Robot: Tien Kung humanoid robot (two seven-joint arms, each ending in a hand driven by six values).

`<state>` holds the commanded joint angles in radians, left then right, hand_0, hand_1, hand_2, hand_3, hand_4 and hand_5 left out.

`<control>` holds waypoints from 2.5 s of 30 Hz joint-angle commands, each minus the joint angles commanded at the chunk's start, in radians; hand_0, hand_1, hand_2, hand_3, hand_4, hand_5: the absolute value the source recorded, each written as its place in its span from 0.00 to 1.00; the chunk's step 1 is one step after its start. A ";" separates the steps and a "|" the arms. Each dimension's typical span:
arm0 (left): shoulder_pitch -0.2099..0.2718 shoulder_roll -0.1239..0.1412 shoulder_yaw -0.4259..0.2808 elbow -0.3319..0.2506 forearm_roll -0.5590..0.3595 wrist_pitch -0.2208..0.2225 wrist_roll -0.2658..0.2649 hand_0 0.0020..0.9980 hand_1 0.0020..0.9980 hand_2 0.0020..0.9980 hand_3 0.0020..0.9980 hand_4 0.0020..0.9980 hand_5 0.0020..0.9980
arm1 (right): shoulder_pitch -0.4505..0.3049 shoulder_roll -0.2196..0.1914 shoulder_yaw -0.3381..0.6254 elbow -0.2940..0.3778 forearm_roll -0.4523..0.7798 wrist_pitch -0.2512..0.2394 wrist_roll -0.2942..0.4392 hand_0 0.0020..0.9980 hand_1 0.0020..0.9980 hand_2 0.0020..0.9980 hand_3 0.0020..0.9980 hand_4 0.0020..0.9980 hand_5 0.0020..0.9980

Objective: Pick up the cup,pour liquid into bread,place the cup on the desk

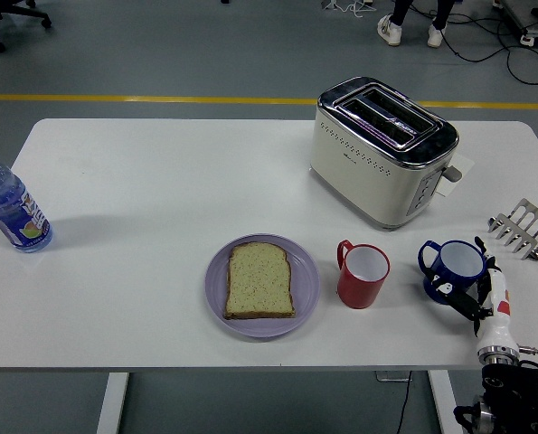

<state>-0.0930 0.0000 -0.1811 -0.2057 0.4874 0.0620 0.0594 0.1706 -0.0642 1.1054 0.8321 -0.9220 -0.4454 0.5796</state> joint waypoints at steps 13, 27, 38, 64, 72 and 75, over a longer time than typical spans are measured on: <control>-0.001 0.000 -0.001 0.000 0.000 0.000 0.000 0.64 0.65 0.66 0.55 0.32 0.84 | 0.002 0.000 -0.002 -0.006 0.030 0.006 0.019 0.60 0.52 0.58 0.67 0.86 0.08; -0.001 0.000 -0.003 0.000 0.001 0.000 0.000 0.64 0.65 0.66 0.55 0.32 0.84 | -0.004 -0.002 0.017 0.016 0.040 -0.009 0.042 0.54 0.48 0.55 0.61 0.81 0.05; -0.001 0.000 -0.004 0.001 0.002 -0.001 0.000 0.64 0.65 0.66 0.55 0.32 0.84 | -0.027 -0.045 0.043 0.203 -0.009 -0.096 0.047 0.37 0.40 0.54 0.54 0.77 0.01; 0.015 0.000 0.004 0.001 -0.007 -0.002 0.002 0.64 0.65 0.66 0.55 0.32 0.84 | -0.044 -0.160 0.023 0.707 -0.475 -0.200 -0.617 0.31 0.28 0.48 0.54 0.70 0.00; 0.017 0.000 0.007 0.001 -0.013 -0.002 0.002 0.64 0.65 0.66 0.55 0.32 0.84 | 0.028 -0.145 -0.052 0.718 -0.578 -0.200 -0.738 0.30 0.28 0.48 0.54 0.69 0.00; 0.014 0.000 0.004 0.001 -0.014 -0.003 0.002 0.64 0.65 0.66 0.55 0.32 0.84 | 0.064 -0.138 -0.073 0.709 -0.612 -0.200 -0.778 0.31 0.28 0.47 0.54 0.71 0.00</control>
<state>-0.0787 0.0000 -0.1772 -0.2051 0.4737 0.0595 0.0617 0.2344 -0.2024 1.0321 1.5415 -1.5344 -0.6454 -0.1985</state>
